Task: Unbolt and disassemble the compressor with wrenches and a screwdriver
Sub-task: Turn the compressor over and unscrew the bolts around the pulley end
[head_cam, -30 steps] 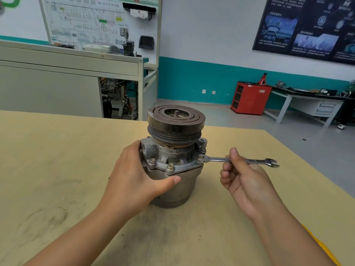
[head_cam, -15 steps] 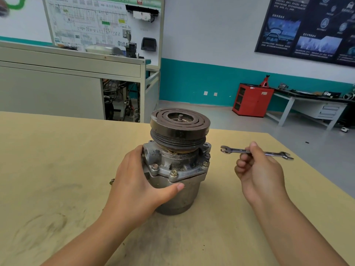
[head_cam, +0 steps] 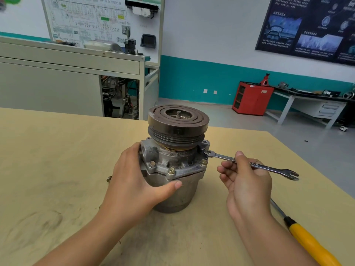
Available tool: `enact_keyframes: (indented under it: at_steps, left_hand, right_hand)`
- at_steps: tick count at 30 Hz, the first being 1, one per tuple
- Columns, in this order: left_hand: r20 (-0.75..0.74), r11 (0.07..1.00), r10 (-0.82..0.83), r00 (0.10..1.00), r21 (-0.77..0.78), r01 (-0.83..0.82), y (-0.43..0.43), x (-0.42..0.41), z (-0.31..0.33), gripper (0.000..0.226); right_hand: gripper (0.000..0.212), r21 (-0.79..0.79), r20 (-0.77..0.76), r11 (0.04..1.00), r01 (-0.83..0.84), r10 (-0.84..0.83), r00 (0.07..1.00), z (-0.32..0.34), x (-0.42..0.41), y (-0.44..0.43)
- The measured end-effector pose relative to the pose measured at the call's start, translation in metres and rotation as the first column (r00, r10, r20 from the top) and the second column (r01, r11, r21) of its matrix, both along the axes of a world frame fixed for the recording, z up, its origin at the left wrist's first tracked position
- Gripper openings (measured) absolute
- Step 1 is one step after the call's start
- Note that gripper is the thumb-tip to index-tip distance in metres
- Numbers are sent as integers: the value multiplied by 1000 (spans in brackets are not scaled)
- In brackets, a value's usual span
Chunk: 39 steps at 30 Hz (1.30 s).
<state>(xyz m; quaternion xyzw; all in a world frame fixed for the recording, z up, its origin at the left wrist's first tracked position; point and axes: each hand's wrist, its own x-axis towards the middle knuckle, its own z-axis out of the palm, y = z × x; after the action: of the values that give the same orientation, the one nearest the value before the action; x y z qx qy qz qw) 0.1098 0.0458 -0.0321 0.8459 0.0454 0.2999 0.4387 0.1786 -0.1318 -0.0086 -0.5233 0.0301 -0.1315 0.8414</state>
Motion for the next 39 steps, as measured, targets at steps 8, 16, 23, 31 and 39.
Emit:
enact_keyframes:
  at_steps: [8, 16, 23, 31, 39]
  left_hand:
    - [6, 999, 0, 1000, -49, 0, 2, 2, 2, 86]
    - [-7, 995, -69, 998, -78, 69, 11, 6, -1, 102]
    - [-3, 995, -69, 998, -79, 68, 10, 6, -4, 96]
    - [-8, 995, -69, 998, -77, 68, 11, 6, -5, 101]
    - [-18, 991, -81, 997, -110, 78, 12, 6, -3, 104]
  right_hand:
    - [32, -46, -97, 987, -153, 148, 984, 9, 28, -7]
    - [35, -104, -142, 947, -305, 290, 947, 22, 54, -11]
    - [24, 84, -73, 991, -100, 107, 992, 6, 8, -15]
    - [22, 166, -43, 982, -95, 103, 994, 3, -17, 0]
    - [24, 75, -142, 987, -141, 150, 978, 9, 3, -3]
